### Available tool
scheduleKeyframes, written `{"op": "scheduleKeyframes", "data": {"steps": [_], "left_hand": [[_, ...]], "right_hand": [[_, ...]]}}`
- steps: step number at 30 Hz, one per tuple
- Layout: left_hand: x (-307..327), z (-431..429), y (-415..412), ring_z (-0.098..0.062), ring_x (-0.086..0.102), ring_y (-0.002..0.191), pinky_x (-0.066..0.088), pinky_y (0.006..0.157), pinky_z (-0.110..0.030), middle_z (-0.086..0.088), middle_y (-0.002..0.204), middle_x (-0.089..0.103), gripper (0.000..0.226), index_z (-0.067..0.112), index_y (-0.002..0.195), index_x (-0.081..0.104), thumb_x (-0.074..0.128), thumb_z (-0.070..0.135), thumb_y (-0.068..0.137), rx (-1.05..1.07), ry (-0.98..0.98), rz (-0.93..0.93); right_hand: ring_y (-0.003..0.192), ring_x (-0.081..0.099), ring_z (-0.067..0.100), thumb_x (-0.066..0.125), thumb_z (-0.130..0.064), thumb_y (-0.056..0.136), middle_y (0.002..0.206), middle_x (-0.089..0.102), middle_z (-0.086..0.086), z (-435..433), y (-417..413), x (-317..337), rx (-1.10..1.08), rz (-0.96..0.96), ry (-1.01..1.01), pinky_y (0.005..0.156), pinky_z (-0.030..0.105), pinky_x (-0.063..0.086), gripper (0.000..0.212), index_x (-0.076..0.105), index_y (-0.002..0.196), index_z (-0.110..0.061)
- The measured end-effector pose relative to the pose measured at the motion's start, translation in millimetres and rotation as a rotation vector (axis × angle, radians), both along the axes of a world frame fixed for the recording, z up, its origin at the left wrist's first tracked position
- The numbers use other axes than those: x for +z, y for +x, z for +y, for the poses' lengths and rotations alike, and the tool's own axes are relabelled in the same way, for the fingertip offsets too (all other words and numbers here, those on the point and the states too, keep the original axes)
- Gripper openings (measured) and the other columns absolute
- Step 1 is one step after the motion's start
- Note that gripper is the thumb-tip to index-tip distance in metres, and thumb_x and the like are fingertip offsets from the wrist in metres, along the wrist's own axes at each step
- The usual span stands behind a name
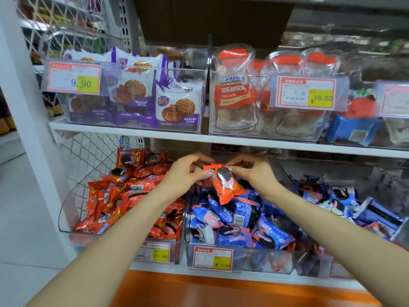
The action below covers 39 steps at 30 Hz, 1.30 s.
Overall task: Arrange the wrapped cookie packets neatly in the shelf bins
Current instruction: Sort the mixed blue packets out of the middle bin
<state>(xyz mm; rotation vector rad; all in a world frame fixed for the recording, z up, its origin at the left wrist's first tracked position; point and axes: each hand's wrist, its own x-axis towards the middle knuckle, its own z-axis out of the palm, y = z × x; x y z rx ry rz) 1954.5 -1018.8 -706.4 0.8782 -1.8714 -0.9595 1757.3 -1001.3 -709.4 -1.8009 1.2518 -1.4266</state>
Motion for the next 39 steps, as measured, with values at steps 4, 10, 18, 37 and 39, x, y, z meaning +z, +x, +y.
{"op": "scheduleKeyframes", "data": {"steps": [4,10,18,37,39], "left_hand": [[5.5,1.1,-0.9,-0.002,0.057,0.052,0.045,0.049,-0.01,-0.002,0.07,0.059,0.025,0.018,0.073,0.06,0.061,-0.004,0.084,0.17,-0.013,0.063],[6.6,-4.6,17.0,-0.014,0.057,0.082,0.041,0.068,-0.02,-0.003,0.09,0.063,0.014,0.009,0.098,0.066,0.056,0.004,0.09,0.426,-0.114,-0.066],[-2.2,-25.1,55.7,-0.029,0.062,0.083,0.05,0.077,-0.039,-0.013,0.089,0.065,0.014,-0.001,0.095,0.065,0.055,0.004,0.086,0.951,-0.143,0.01],[-21.2,-25.0,66.7,-0.035,0.052,0.112,0.044,0.086,-0.041,-0.015,0.124,0.056,0.03,0.013,0.121,0.062,0.053,0.014,0.092,0.696,-0.244,-0.599],[-20.5,-23.1,64.9,-0.035,0.053,0.11,0.044,0.085,-0.041,-0.016,0.121,0.057,0.03,0.012,0.122,0.059,0.052,0.016,0.093,0.708,-0.23,-0.553]], "right_hand": [[0.057,0.059,-0.009,0.067,0.012,0.076,0.057,0.066,-0.017,0.8,10.7,1.8,0.031,-0.059,0.062,0.061,0.006,0.045,0.02,0.065,0.085,-0.005],[0.085,0.067,0.021,0.069,-0.007,0.083,0.1,0.068,-0.006,-5.6,5.6,4.7,-0.033,0.192,0.088,0.079,0.034,0.054,0.029,0.064,0.104,-0.025],[0.107,0.059,0.009,0.07,-0.04,0.081,0.115,0.066,-0.007,-0.5,2.5,-18.7,0.115,0.632,0.302,0.095,0.024,0.043,0.039,0.065,0.117,-0.026],[0.109,0.06,0.028,0.066,-0.006,0.085,0.117,0.063,0.014,-27.4,2.3,-13.8,-0.281,0.144,0.28,0.078,0.019,0.046,0.037,0.055,0.12,-0.001],[0.109,0.058,0.025,0.066,-0.014,0.086,0.121,0.061,0.011,-26.9,1.6,-17.0,-0.341,0.411,0.249,0.078,0.02,0.04,0.043,0.053,0.126,-0.005]]}}
